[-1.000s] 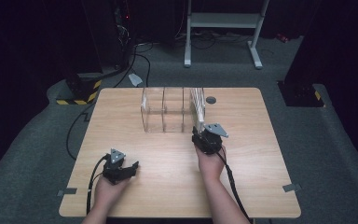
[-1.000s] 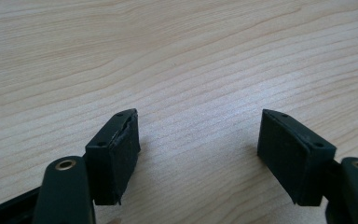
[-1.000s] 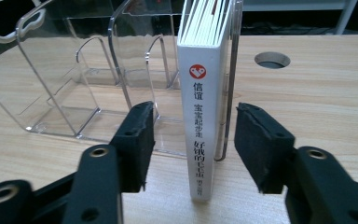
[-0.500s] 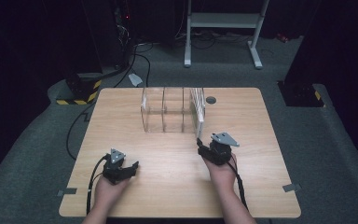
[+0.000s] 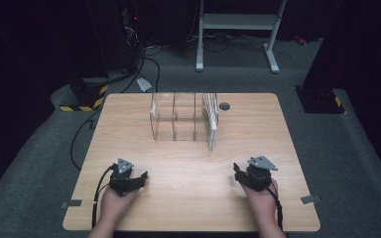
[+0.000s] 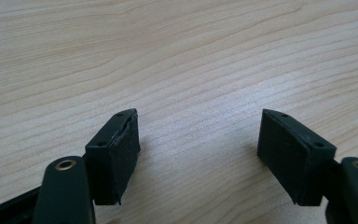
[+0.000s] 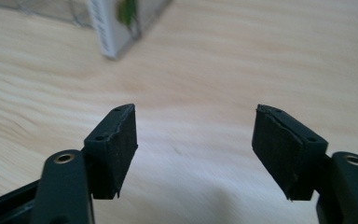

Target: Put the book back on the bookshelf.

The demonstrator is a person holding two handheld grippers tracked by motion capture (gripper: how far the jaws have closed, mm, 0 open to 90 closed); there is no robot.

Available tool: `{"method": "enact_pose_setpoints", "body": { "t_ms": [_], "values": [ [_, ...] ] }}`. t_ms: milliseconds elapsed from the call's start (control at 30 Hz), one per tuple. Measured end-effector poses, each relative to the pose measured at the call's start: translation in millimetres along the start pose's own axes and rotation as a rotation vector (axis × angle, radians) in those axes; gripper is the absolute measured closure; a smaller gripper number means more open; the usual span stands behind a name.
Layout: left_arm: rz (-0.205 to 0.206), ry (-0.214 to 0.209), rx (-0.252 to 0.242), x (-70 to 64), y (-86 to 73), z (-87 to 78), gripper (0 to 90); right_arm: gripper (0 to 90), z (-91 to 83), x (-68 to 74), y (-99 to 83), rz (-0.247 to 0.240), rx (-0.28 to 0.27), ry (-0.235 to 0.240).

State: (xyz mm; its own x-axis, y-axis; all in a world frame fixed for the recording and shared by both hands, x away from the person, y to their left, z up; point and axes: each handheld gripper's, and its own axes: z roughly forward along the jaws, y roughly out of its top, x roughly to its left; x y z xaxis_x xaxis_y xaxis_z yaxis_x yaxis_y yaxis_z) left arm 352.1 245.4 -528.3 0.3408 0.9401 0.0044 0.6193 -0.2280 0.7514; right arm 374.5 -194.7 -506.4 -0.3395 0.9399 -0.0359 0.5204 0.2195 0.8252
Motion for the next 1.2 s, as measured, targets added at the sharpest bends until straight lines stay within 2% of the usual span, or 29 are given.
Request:
{"method": "enact_pose_setpoints", "body": {
  "t_ms": [33, 67, 100, 167, 267, 333, 400, 467, 567, 600, 733, 1200],
  "values": [
    [0.0, 0.0, 0.0, 0.0, 0.0, 0.0, 29.3, 30.2, 0.0, 0.0, 0.0, 0.0, 0.0, 0.0],
    [0.002, 0.001, 0.0, 0.2, 0.0, 0.0, 29.2, 29.8, -2.4, -12.8, -7.4, 0.021, 0.04, -0.012],
    [0.002, 0.0, 0.0, 0.1, 0.0, 0.0, 29.2, 29.8, -2.4, -12.8, -7.4, 0.021, 0.04, -0.012],
    [0.002, 0.0, 0.0, 0.1, 0.0, 0.0, 29.2, 29.3, -6.9, -28.4, -17.1, 0.044, 0.066, -0.037],
    [0.002, 0.001, 0.0, 0.1, 0.0, 0.0, 29.3, 27.0, -10.3, -43.2, -24.8, 0.059, 0.1, -0.05],
    [0.004, 0.0, 0.001, 0.2, 0.1, 0.0, 29.2, 24.9, -10.2, -52.2, -29.9, 0.079, 0.166, -0.037],
    [0.004, 0.001, 0.0, 0.2, 0.0, 0.0, 29.1, 18.1, -10.7, -56.6, -30.4, 0.053, 0.166, 0.003],
    [0.004, 0.0, 0.0, 0.2, 0.0, 0.0, 29.1, 14.0, -8.5, -52.7, -29.5, 0.021, 0.185, 0.007],
    [0.003, 0.0, 0.0, 0.0, 0.0, 0.0, 29.1, 14.2, -6.5, -44.9, -28.0, 0.027, 0.185, -0.002],
    [0.008, 0.001, 0.001, 0.1, 0.0, -0.2, 29.1, 14.4, -5.2, -37.5, -26.7, 0.028, 0.185, -0.009],
    [0.005, -0.005, -0.001, -0.5, -0.1, 0.0, 29.1, 14.4, -3.5, -30.7, -25.4, 0.025, 0.186, 0.001],
    [0.014, -0.012, 0.001, -0.7, 0.0, -0.1, 29.2, 14.4, -3.7, -30.7, -25.6, 0.028, 0.186, 0.0]
  ]
}}
